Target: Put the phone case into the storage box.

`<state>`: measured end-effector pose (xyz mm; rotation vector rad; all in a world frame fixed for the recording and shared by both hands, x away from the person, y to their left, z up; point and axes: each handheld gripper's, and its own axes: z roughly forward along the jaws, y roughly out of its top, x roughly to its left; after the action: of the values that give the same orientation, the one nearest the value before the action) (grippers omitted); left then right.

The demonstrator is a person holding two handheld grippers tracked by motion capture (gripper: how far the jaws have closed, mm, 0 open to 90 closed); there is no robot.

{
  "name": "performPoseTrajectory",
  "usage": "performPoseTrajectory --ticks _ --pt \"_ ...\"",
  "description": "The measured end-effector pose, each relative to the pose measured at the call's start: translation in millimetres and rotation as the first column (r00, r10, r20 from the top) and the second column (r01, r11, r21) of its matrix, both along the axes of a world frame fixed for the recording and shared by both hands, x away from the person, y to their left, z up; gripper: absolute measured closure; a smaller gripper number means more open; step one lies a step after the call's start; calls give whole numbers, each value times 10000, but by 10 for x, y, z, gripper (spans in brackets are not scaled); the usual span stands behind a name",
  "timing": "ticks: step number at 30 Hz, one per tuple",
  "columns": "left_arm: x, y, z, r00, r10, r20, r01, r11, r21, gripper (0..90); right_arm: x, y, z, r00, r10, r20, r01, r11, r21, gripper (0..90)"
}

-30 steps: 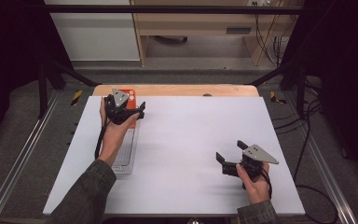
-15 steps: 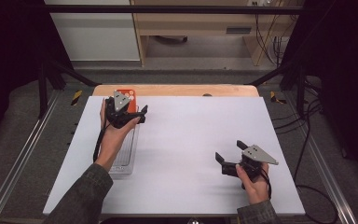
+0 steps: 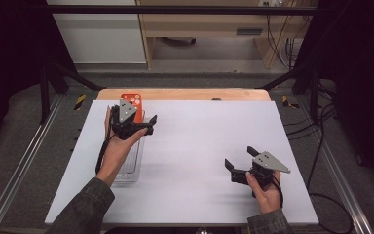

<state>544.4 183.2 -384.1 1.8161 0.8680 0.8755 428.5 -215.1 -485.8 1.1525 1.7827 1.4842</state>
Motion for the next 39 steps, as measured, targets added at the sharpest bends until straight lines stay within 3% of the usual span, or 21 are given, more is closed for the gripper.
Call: performPoseTrajectory --ticks 11,26,31,39 --pt "-224 -102 57 9982 -601 -75 598 9976 -337 23 -4 5 2 10000 -15 52 15 10000 -17 28" --pt "-576 -206 119 9919 -1272 42 1273 9909 -432 26 -10 11 7 10000 6 34 -6 10000 -4 28" --pt "-696 -214 137 9893 -1451 164 1457 9883 -440 25 -12 17 8 10000 44 30 -43 10000 -62 27" --pt "-838 -178 141 9866 -1609 271 1626 9834 -803 24 -13 28 8 10000 76 19 -76 9999 -110 27"
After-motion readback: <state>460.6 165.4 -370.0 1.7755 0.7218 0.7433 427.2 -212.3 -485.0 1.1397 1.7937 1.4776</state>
